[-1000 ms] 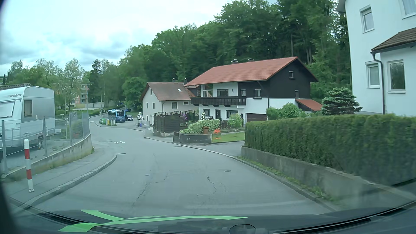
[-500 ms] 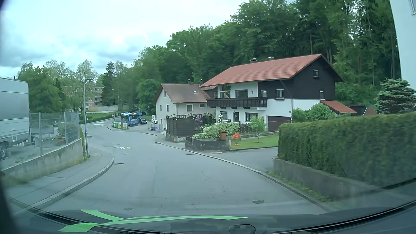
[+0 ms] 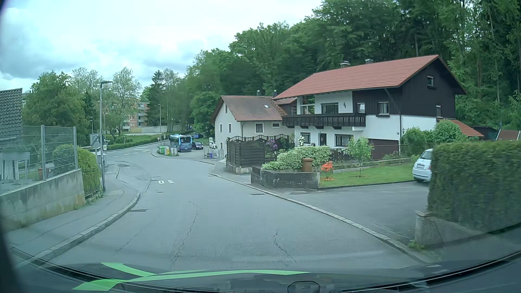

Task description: Follow the waypoints while adhering to traffic rules and regulations

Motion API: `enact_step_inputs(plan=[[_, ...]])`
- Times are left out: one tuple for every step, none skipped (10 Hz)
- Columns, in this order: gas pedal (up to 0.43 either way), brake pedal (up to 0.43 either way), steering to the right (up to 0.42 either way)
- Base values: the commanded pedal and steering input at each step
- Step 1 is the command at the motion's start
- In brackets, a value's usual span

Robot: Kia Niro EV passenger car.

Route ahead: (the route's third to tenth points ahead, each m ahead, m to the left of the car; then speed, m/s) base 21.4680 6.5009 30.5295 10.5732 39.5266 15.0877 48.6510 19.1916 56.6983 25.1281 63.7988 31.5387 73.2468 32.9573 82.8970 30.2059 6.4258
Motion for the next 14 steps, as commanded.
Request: enact_step_inputs(plan=[[0.0,0.159,-0.1],[0.0,0.159,-0.1],[0.0,0.159,-0.099],[0.0,0.159,-0.097],[0.0,0.159,-0.094],[0.0,0.159,-0.091],[0.0,0.159,-0.09],[0.0,0.159,-0.09],[0.0,0.159,-0.089],[0.0,0.159,-0.087],[0.0,0.159,-0.083],[0.0,0.159,-0.08],[0.0,0.159,-0.078],[0.0,0.159,-0.075]])
